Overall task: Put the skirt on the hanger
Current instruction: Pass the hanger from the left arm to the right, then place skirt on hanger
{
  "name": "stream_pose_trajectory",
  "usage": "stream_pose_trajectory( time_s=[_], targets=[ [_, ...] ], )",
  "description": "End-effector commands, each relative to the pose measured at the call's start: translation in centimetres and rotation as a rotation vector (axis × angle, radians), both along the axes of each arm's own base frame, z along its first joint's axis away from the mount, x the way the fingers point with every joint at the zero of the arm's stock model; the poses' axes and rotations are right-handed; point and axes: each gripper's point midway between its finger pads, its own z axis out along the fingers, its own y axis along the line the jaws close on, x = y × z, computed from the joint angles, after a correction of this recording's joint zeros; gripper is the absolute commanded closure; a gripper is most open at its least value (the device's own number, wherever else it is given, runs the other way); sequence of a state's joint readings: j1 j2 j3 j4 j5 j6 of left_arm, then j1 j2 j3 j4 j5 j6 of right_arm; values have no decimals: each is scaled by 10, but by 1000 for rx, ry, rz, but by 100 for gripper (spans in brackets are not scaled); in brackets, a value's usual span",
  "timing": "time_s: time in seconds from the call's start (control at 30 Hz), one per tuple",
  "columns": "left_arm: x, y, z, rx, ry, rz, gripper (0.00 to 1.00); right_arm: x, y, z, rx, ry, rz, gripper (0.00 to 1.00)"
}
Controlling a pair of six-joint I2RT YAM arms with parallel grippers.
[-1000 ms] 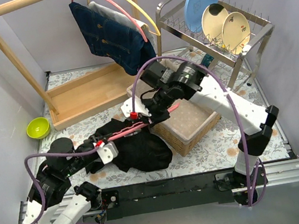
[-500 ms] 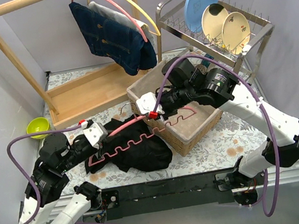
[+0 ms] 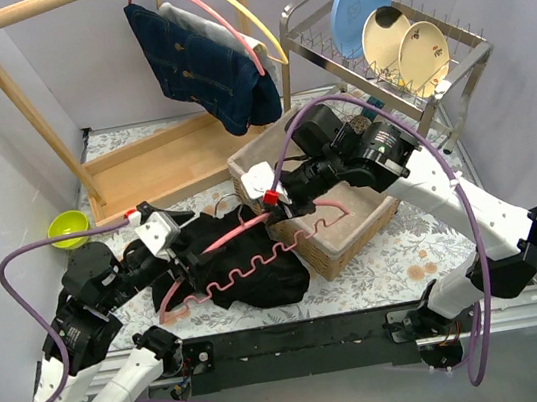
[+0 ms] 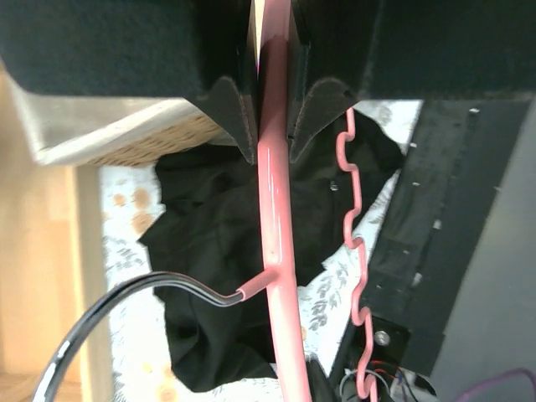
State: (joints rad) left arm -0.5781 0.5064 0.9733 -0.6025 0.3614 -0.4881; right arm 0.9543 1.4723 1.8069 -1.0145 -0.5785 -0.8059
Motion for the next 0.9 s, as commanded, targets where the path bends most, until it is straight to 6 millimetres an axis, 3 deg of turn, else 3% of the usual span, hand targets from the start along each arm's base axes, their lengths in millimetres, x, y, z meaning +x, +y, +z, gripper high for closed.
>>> stream_pose_trajectory(
  time_s=[0.0,0.07,0.1,0.13,0.17,0.3,0.37,0.4,0.47,0.6,0.87],
  targets=[
    [5,12,38,-112,-7,99,6,19,-9,28,117,130,-123,99],
    [7,23,48,-170,15,178,3,36,-18,35,154,190,-231,99],
    [7,27,50,-202,36,205,2,56,-29,52,227,165,-302,99],
    [3,32,53,-252,61,227,2,67,-35,48,241,182,-364,99],
    [2,35,54,-279,76,244,2,77,-37,59,297,192,-415,99],
    [-8,34,49,-361,165,236,2,107,-72,84,450,171,-620,99],
    [-8,29,37,-391,242,238,2,117,-80,86,511,224,-697,99],
    [-9,25,31,-398,277,227,2,120,-93,92,549,221,-737,99],
    [-6,18,16,-412,362,228,3,114,-93,99,573,255,-685,99],
    [17,-3,-41,-353,571,277,6,109,-93,99,602,399,-630,99],
    [59,-34,-84,-250,798,366,19,112,-94,85,613,457,-657,99]
  ],
)
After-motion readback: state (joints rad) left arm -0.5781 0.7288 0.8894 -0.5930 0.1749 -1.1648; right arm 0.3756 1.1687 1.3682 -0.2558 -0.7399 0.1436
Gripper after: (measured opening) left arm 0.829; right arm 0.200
